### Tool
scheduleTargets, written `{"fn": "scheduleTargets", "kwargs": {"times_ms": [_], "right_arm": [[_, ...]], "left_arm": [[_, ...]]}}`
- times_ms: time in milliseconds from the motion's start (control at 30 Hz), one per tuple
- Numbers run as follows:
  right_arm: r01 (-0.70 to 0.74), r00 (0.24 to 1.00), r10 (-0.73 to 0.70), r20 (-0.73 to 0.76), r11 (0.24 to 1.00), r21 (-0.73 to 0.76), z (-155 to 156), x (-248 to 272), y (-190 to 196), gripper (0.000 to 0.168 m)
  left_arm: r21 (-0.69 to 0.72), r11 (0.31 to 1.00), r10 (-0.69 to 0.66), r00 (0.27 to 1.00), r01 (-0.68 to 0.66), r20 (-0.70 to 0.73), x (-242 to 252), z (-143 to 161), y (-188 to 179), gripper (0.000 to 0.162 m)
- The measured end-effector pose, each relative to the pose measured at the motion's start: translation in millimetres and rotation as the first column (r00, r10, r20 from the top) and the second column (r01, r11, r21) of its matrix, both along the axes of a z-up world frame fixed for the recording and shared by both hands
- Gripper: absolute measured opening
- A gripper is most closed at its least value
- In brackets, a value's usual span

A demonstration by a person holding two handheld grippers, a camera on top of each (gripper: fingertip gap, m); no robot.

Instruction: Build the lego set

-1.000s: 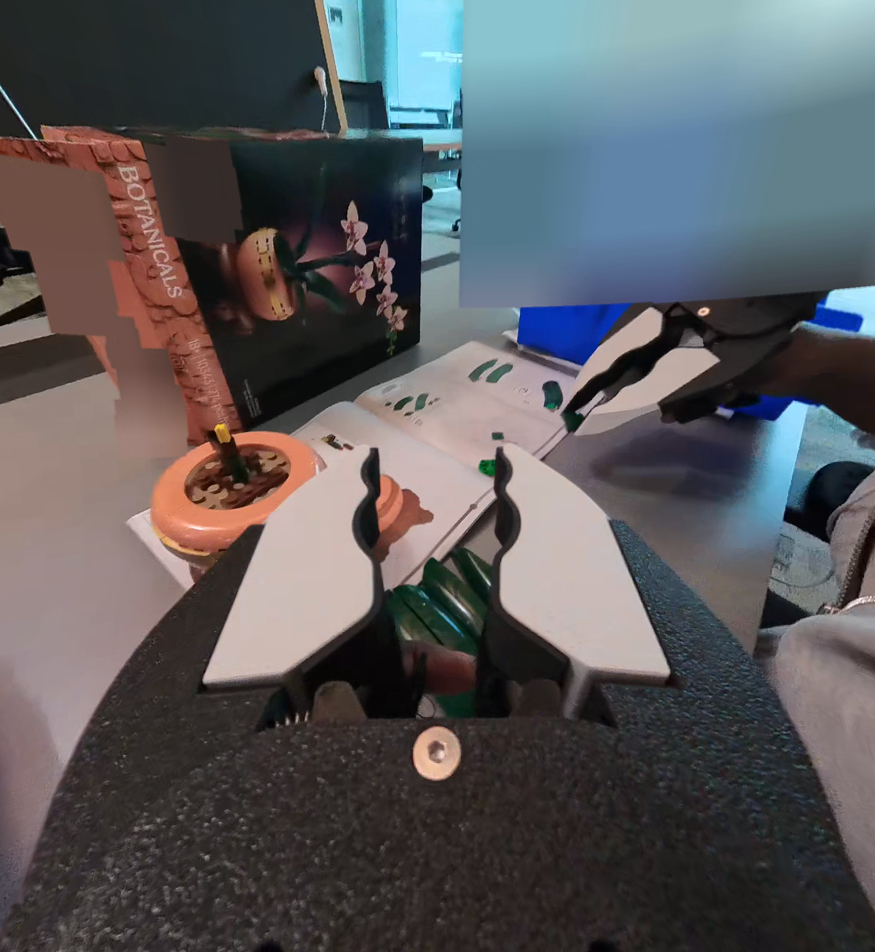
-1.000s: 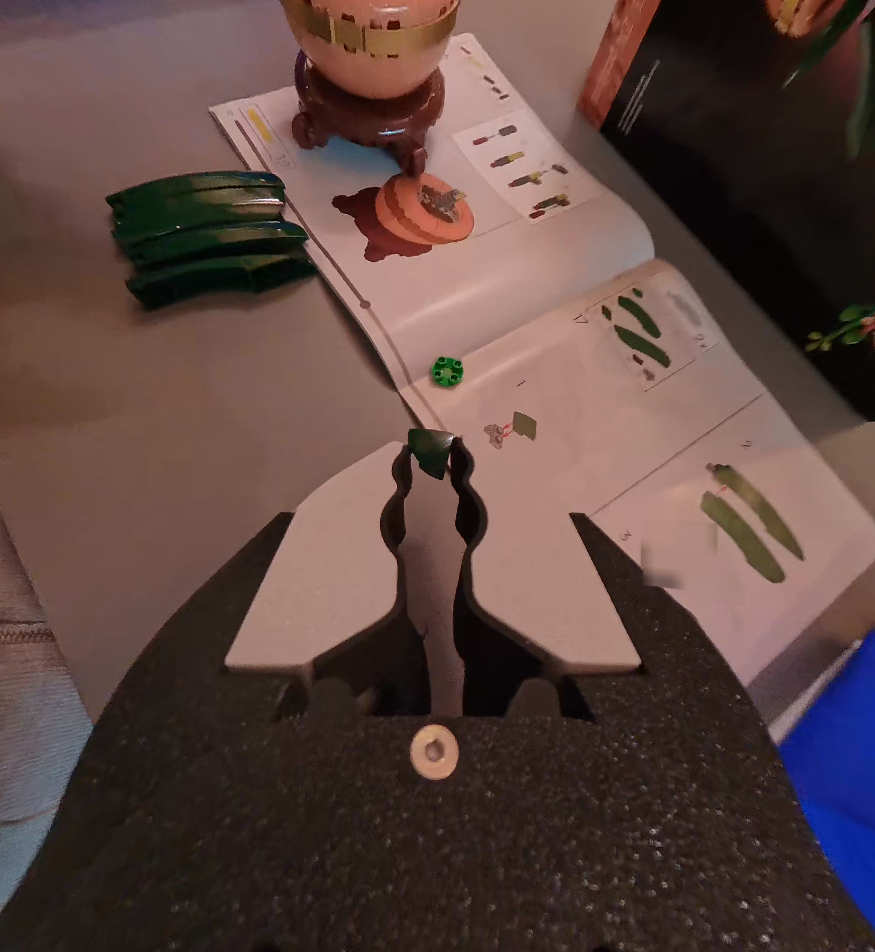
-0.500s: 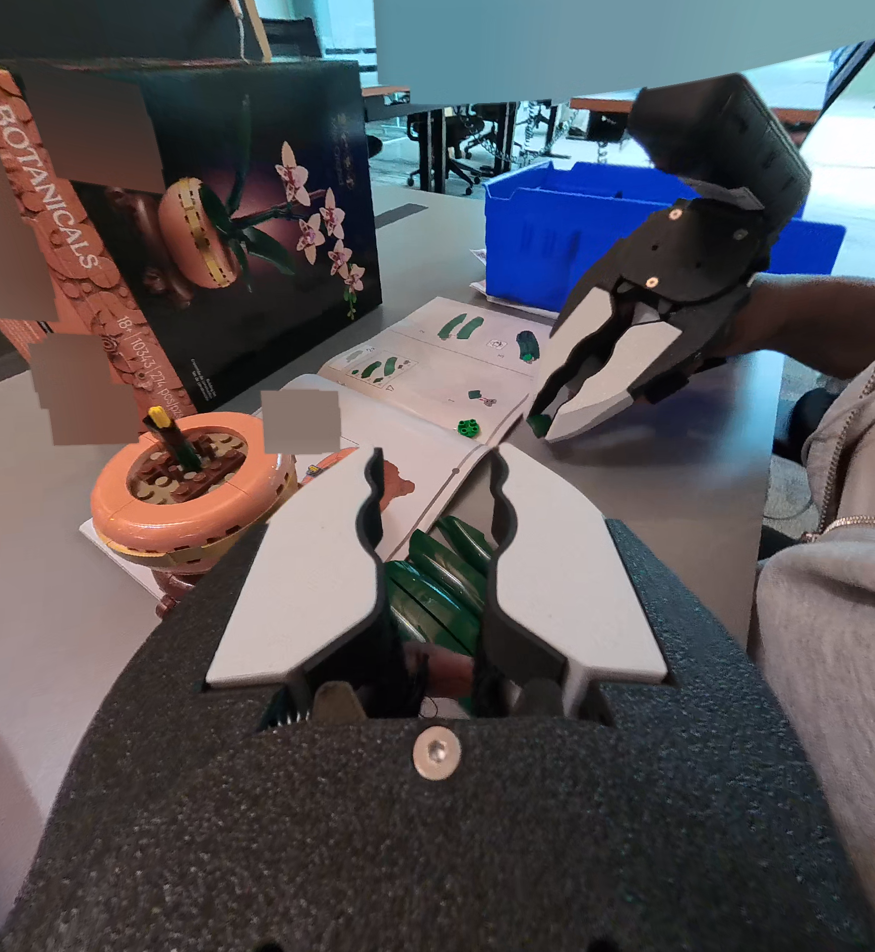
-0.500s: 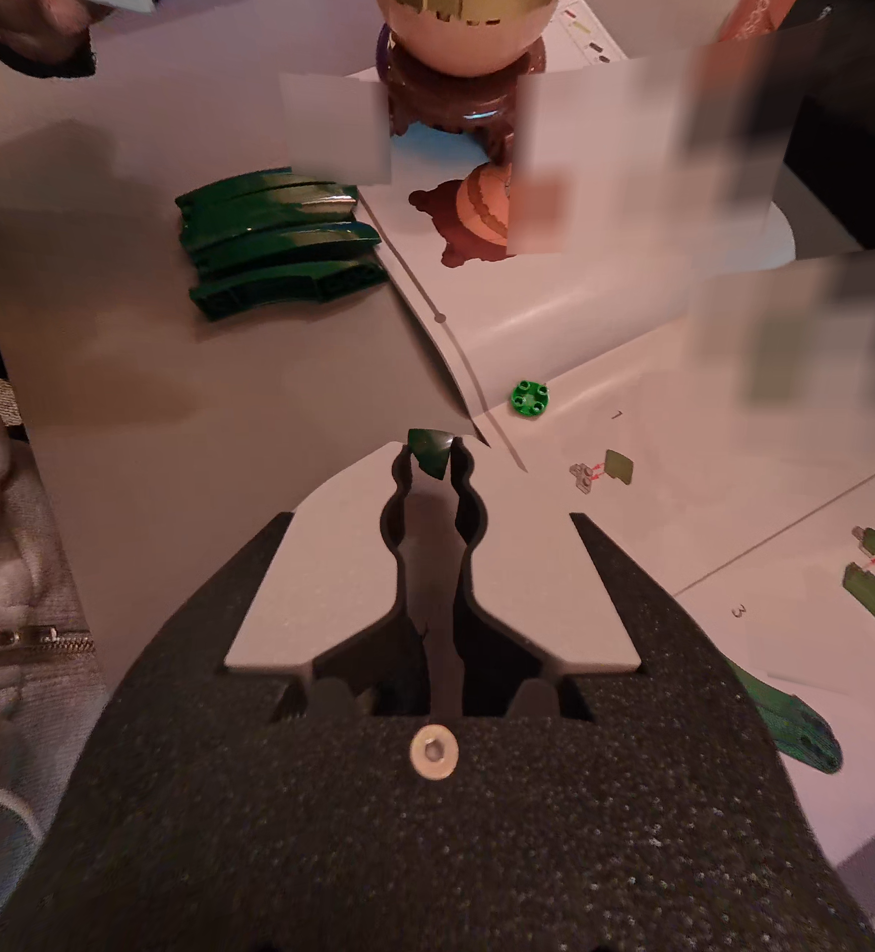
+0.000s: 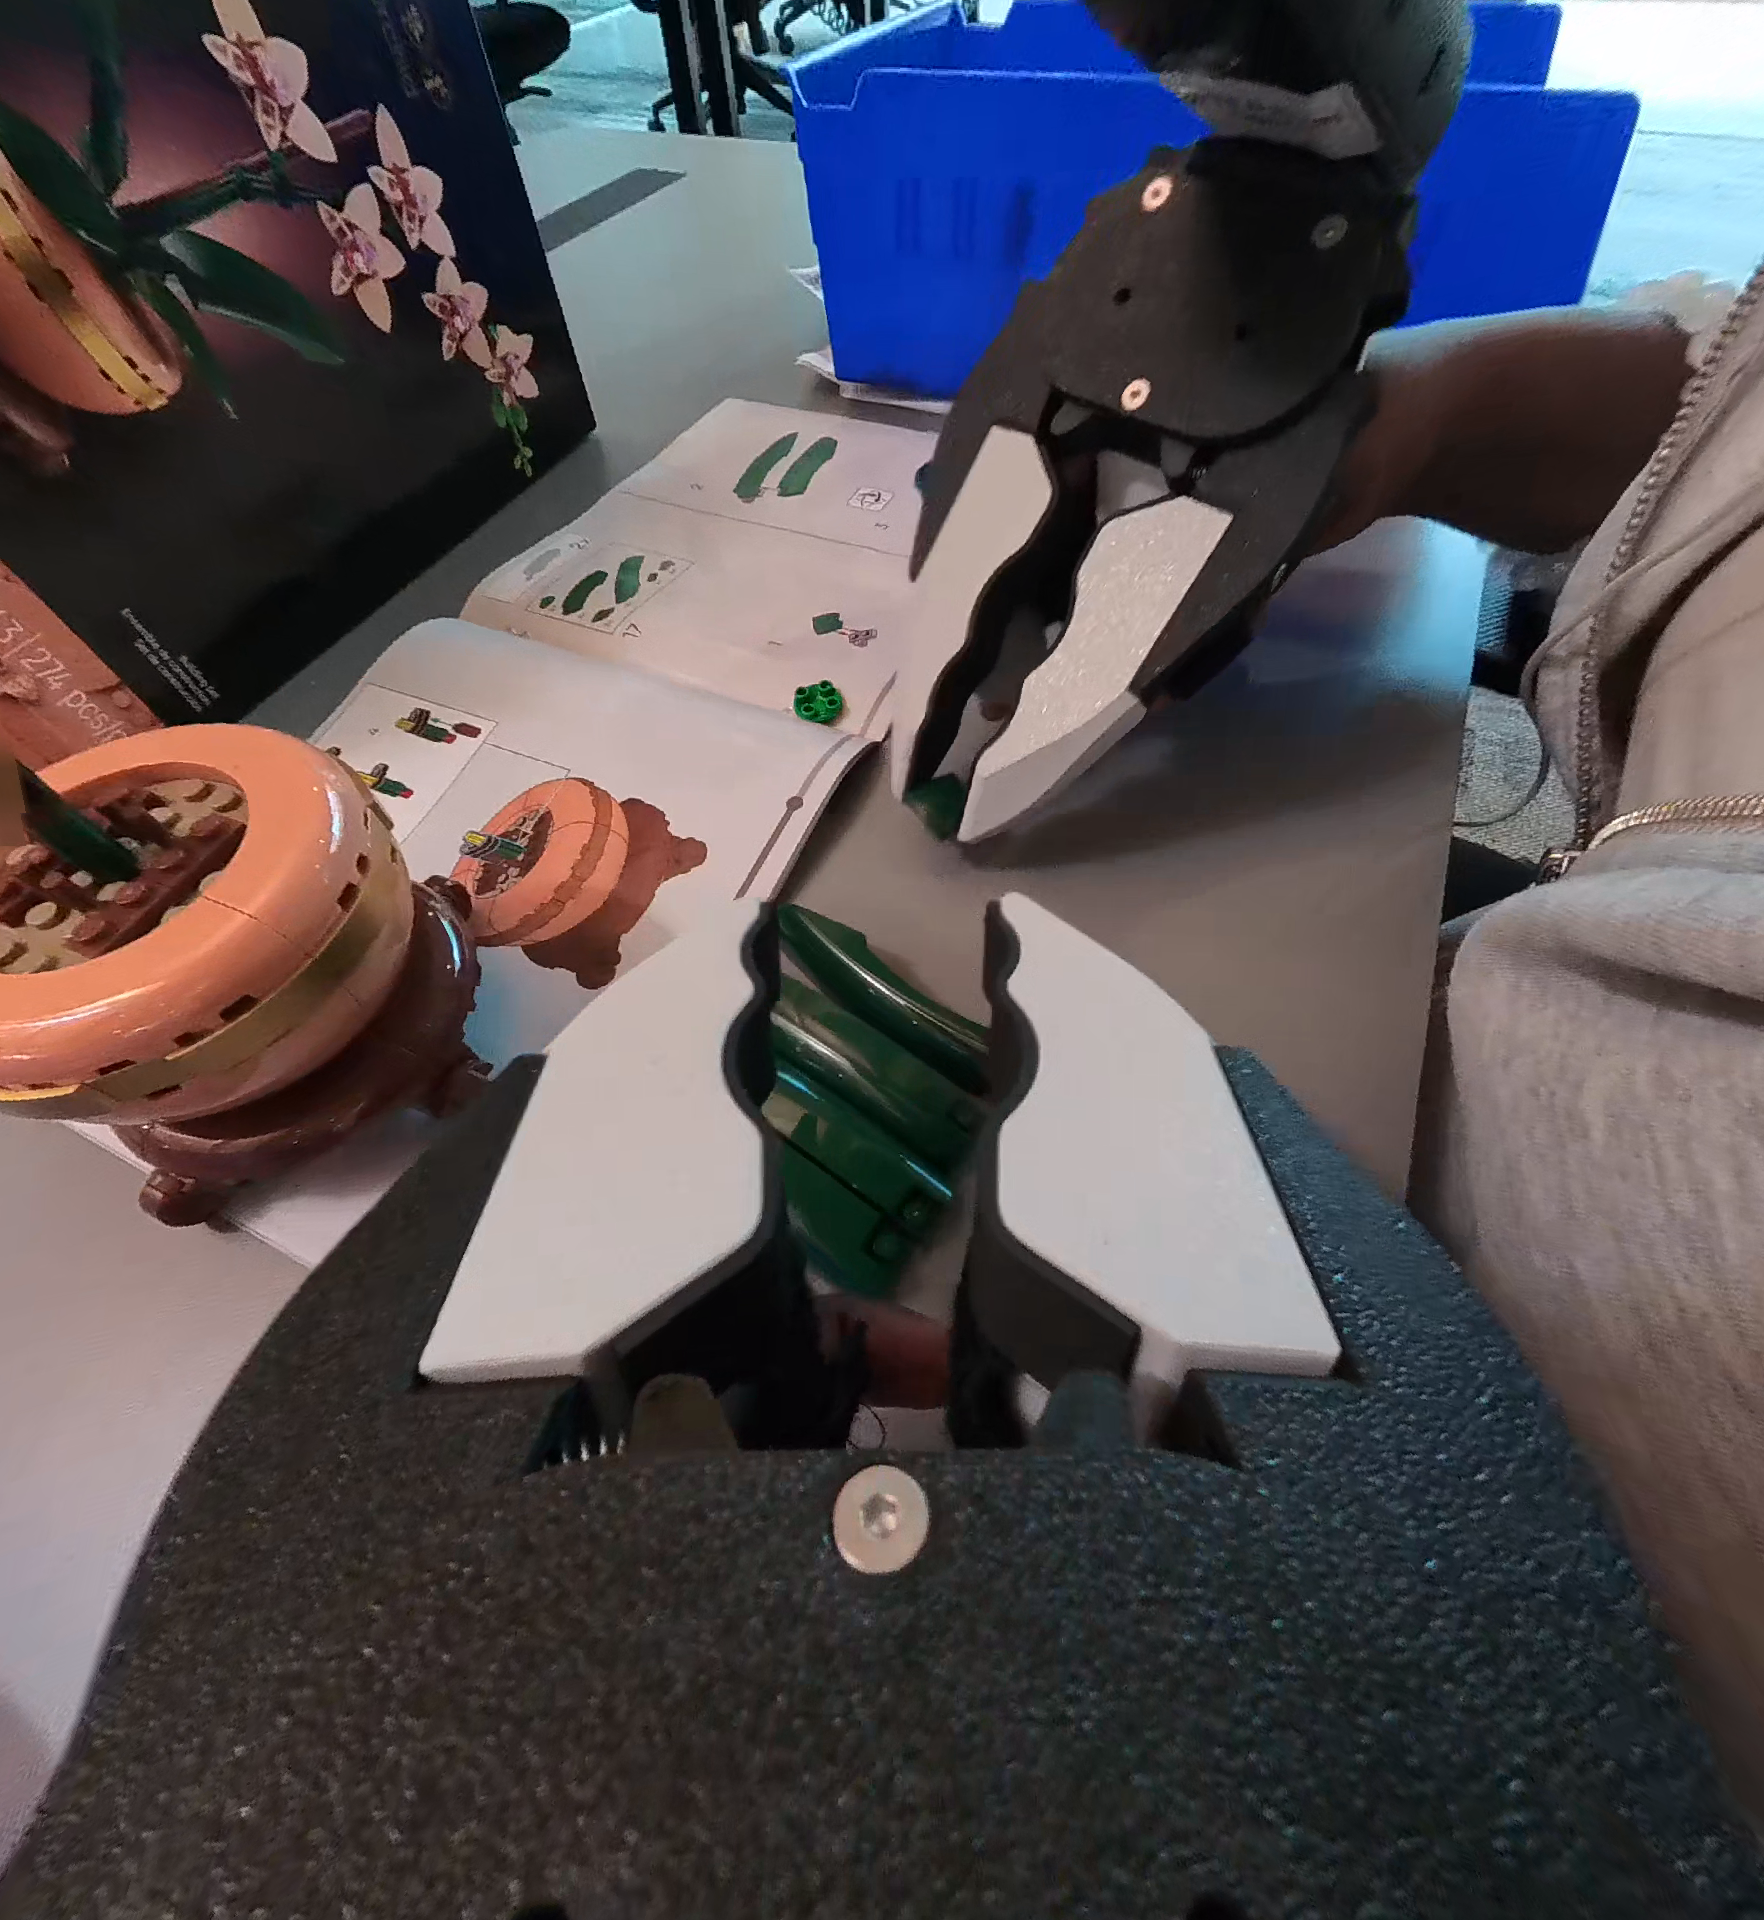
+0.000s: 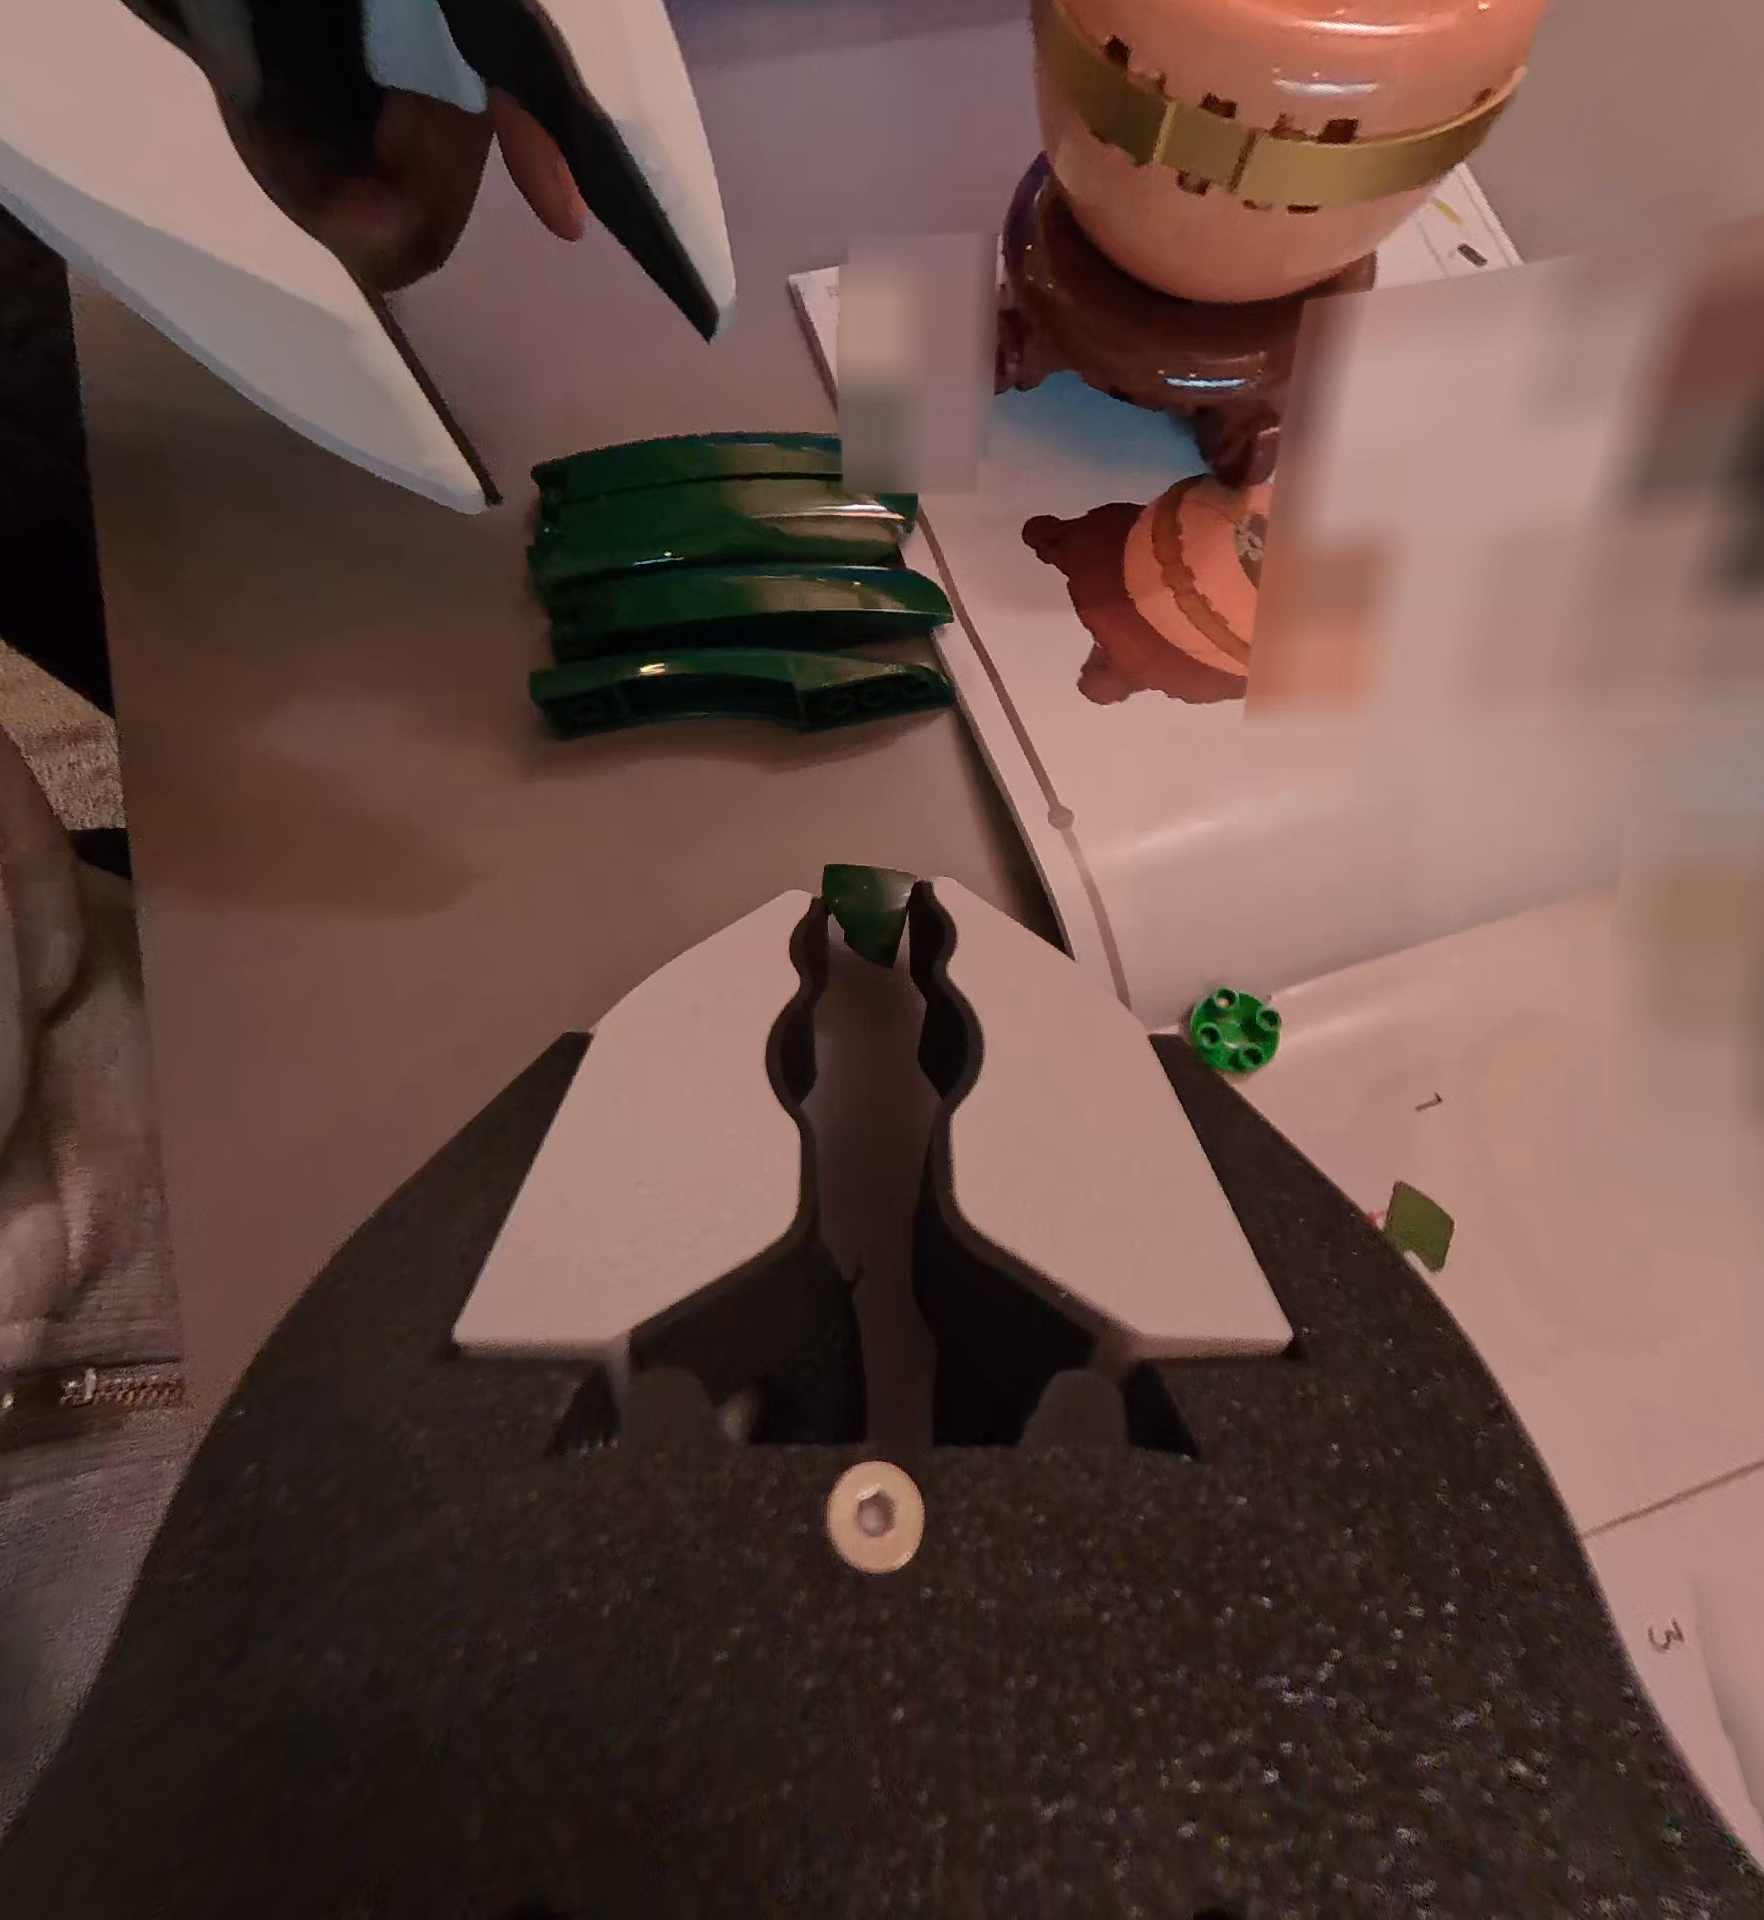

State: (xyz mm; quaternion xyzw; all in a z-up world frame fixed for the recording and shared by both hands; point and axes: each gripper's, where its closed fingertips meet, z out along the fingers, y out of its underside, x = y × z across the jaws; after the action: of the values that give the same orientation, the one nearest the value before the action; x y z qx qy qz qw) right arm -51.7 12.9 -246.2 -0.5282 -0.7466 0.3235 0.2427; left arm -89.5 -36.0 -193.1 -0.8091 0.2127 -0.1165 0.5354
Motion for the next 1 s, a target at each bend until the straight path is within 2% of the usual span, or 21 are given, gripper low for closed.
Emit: {"fn": "scheduleTargets", "kwargs": {"times_ms": [367,633,833,933,1000], "right_arm": [[-0.151,0.989,0.148,0.029,0.978,0.143,-8,-6,-10,0.015],[-0.138,0.99,0.138,0.007,0.982,0.131,-3,-5,-6,0.033],[-0.035,0.988,0.033,-0.15,0.999,-0.014,54,15,6,0.034],[0.024,0.977,-0.036,-0.21,0.998,-0.059,92,44,20,0.034],[0.1,0.966,-0.107,-0.237,0.994,-0.04,122,72,38,0.034]], "left_arm": [[0.01,1.0,-0.011,1.0,0.011,0.028,4,1,-1,0.036],[0.015,1.0,-0.015,1.0,0.015,0.016,4,3,3,0.036],[0.07,0.997,-0.03,0.998,0.026,0.06,9,15,11,0.036],[0.088,0.996,-0.039,0.996,0.032,0.074,10,20,18,0.036],[0.109,0.994,-0.038,0.996,0.03,0.075,11,25,24,0.036]]}}
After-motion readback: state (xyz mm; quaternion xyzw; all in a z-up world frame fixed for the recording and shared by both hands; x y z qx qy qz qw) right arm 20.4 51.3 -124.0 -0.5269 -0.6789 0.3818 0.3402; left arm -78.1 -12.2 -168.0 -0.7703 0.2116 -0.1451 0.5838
